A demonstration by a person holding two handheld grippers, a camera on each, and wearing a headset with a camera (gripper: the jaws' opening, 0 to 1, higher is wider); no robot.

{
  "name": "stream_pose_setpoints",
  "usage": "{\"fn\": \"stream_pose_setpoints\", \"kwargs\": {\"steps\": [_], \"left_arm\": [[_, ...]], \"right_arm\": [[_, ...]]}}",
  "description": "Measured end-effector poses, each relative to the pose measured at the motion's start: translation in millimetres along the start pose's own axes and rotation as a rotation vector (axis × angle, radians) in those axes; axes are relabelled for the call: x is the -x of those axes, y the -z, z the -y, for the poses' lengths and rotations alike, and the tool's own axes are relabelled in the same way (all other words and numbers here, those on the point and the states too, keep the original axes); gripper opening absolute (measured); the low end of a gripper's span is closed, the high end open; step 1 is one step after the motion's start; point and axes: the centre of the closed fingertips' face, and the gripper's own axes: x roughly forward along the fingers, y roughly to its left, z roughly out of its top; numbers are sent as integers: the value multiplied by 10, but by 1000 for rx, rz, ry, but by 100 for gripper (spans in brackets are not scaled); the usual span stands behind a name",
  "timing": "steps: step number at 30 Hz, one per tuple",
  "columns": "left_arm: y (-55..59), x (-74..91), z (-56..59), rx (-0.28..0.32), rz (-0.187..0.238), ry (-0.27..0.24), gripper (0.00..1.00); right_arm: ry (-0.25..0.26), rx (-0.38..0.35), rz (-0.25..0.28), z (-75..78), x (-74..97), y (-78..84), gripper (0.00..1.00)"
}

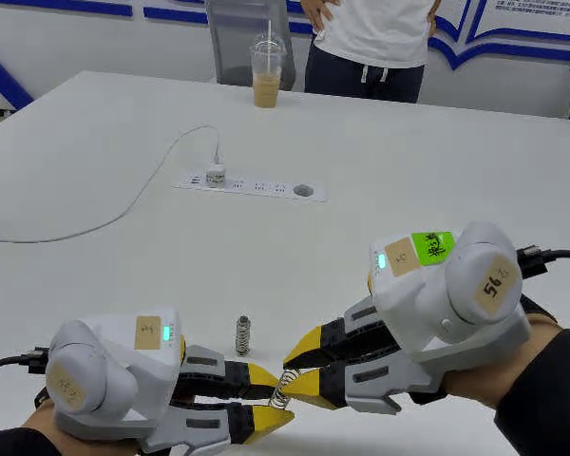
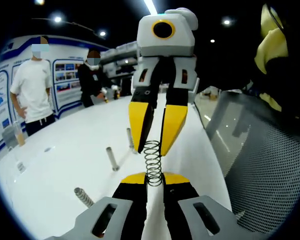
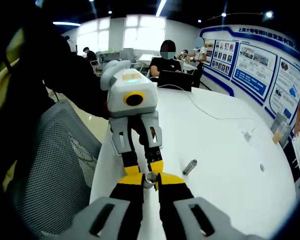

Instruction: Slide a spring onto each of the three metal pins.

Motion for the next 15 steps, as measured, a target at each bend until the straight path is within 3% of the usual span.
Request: {"fn": "stream_pose_setpoints", "kwargs": {"steps": [15], "left_arm": [[-25, 0, -34, 12, 18, -8, 11]], "right_arm": [[5, -26, 14, 16, -39, -14, 13]]}}
